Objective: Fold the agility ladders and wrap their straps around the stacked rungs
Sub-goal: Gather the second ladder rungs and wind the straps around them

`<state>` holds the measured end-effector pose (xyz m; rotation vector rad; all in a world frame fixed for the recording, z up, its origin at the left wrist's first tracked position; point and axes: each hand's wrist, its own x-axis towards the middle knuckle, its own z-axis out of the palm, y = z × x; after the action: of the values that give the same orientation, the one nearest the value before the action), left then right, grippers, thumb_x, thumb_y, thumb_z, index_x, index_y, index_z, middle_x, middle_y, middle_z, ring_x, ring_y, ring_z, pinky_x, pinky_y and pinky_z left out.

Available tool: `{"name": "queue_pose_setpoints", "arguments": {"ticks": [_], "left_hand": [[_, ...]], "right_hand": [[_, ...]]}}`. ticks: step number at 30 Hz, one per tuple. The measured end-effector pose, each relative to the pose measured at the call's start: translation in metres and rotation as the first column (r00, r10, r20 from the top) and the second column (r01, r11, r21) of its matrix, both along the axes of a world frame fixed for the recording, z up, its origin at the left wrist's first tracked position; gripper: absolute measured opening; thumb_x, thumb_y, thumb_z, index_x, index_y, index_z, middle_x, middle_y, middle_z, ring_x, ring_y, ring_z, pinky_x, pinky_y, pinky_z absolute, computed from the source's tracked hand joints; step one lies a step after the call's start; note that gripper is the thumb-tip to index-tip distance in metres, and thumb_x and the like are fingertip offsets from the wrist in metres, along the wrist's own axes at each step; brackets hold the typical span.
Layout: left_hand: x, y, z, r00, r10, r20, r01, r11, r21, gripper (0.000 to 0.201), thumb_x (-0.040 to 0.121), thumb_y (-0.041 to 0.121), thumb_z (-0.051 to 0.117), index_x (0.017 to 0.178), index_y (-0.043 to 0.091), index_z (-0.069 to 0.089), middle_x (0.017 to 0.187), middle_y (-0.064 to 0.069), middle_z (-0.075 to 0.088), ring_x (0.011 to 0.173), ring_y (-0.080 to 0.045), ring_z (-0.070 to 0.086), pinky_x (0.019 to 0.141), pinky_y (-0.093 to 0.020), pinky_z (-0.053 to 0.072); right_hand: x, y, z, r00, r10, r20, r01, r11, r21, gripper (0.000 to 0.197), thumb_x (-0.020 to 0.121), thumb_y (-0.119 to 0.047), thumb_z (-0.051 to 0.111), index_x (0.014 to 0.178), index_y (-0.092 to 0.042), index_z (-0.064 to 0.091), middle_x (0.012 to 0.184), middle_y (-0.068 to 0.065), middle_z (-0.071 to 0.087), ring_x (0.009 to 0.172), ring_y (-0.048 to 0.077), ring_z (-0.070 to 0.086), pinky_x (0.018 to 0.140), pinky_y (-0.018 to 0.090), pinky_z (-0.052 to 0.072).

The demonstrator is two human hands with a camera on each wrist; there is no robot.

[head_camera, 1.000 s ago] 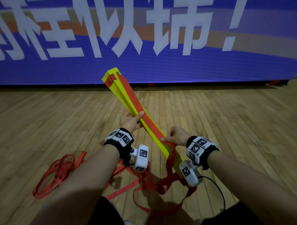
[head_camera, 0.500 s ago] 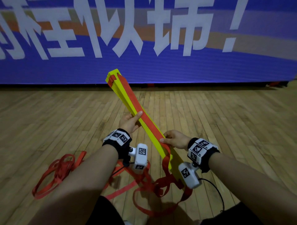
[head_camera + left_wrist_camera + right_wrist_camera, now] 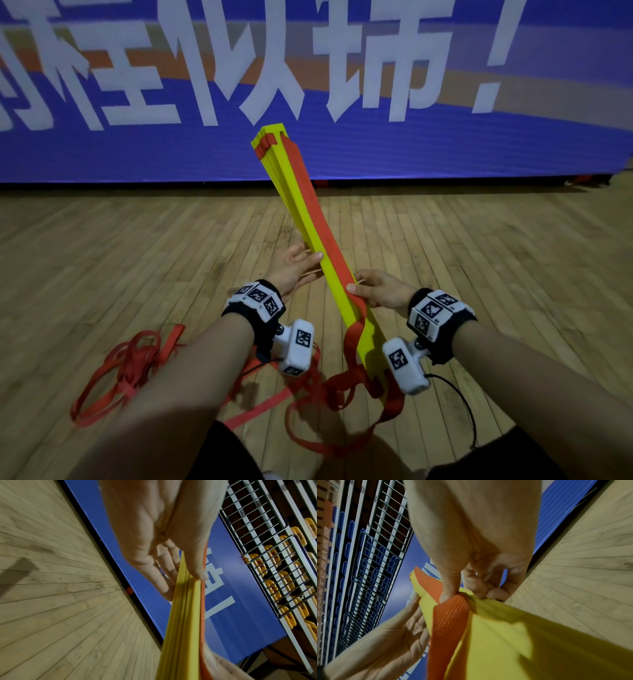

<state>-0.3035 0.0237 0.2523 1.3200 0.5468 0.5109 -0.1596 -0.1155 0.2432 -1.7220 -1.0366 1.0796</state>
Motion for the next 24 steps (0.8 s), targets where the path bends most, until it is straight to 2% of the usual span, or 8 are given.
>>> {"name": "queue_pose_setpoints", "arguments": {"ticks": [3,6,12,15,17,19,22,24], "left_hand": [[0.000,-0.004,0.002,0.997,-0.071,0.005,0.071,0.997,-0.023,0.045,0.092,0.006,0.057,0.135,0.011,0.043,0.108,-0.012,0.069,0.096,-0.022,0.069,0.078,-0.034,0.058],[0.002,-0.015,0.000,0.989,-0.150,-0.014,0.150,0.988,-0.025,0.048,0.091,0.001,0.058,0.127,0.029,0.042,0.107,-0.011,0.068,0.093,-0.022,0.069,0.072,-0.036,0.059],[0.011,-0.016,-0.009,0.999,0.005,-0.052,-0.004,1.000,0.008,0.044,0.088,0.003,0.064,0.129,0.002,0.048,0.109,-0.012,0.068,0.089,-0.021,0.070,0.073,-0.035,0.059],[0.013,-0.016,-0.013,0.995,0.077,-0.059,-0.077,0.997,-0.003,0.049,0.086,0.004,0.067,0.129,0.000,0.045,0.114,-0.016,0.067,0.097,-0.027,0.068,0.076,-0.041,0.059],[0.014,-0.016,-0.015,0.993,0.109,-0.051,-0.109,0.994,-0.003,0.049,0.085,0.005,0.068,0.128,0.002,0.045,0.114,-0.016,0.068,0.098,-0.027,0.068,0.076,-0.042,0.059],[0.015,-0.015,-0.016,0.991,0.126,-0.041,-0.126,0.992,0.001,0.041,0.084,0.006,0.070,0.119,0.005,0.049,0.111,-0.015,0.068,0.099,-0.028,0.068,0.077,-0.042,0.059],[0.016,-0.014,-0.014,0.992,0.125,-0.032,-0.125,0.992,-0.001,0.031,0.083,0.007,0.071,0.102,0.017,0.049,0.110,-0.015,0.067,0.099,-0.030,0.067,0.080,-0.044,0.057],[0.017,-0.014,-0.013,0.993,0.114,-0.029,-0.115,0.993,-0.020,0.032,0.084,0.006,0.069,0.100,0.020,0.046,0.107,-0.015,0.068,0.098,-0.031,0.067,0.084,-0.046,0.055]], "right_hand": [[-0.002,0.001,-0.001,0.999,-0.016,-0.033,0.016,1.000,0.003,0.012,0.095,-0.022,0.055,0.100,-0.012,0.054,0.071,0.000,0.056,0.056,0.010,0.043,0.055,0.019,0.034],[-0.002,0.002,0.000,0.997,-0.055,-0.051,0.057,0.998,0.030,0.008,0.095,-0.021,0.055,0.098,-0.013,0.054,0.065,0.000,0.053,0.049,0.008,0.040,0.053,0.020,0.032],[-0.006,0.006,-0.001,0.991,-0.127,-0.045,0.130,0.988,0.088,0.023,0.095,-0.014,0.056,0.113,-0.001,0.058,0.065,0.000,0.057,0.043,0.000,0.052,0.046,0.012,0.040],[-0.008,0.009,-0.003,0.991,-0.135,-0.004,0.135,0.986,0.095,0.032,0.091,-0.017,0.061,0.120,-0.002,0.060,0.085,0.007,0.067,0.067,0.007,0.064,0.061,0.014,0.051],[-0.007,0.010,-0.005,0.994,-0.099,0.045,0.095,0.992,0.080,0.036,0.090,-0.020,0.064,0.124,-0.010,0.060,0.104,0.012,0.067,0.092,0.019,0.065,0.083,0.025,0.054],[-0.008,0.009,-0.003,0.996,-0.051,0.071,0.047,0.997,0.055,0.036,0.089,-0.022,0.064,0.125,-0.018,0.060,0.113,0.015,0.066,0.106,0.026,0.063,0.095,0.036,0.050],[-0.007,0.009,0.001,0.996,-0.040,0.074,0.036,0.997,0.062,0.039,0.088,-0.020,0.065,0.127,-0.019,0.058,0.115,0.017,0.065,0.107,0.027,0.062,0.095,0.037,0.050],[-0.005,0.009,0.003,0.997,-0.040,0.060,0.036,0.997,0.065,0.039,0.088,-0.018,0.065,0.127,-0.018,0.059,0.114,0.017,0.066,0.104,0.028,0.064,0.092,0.036,0.052]]}}
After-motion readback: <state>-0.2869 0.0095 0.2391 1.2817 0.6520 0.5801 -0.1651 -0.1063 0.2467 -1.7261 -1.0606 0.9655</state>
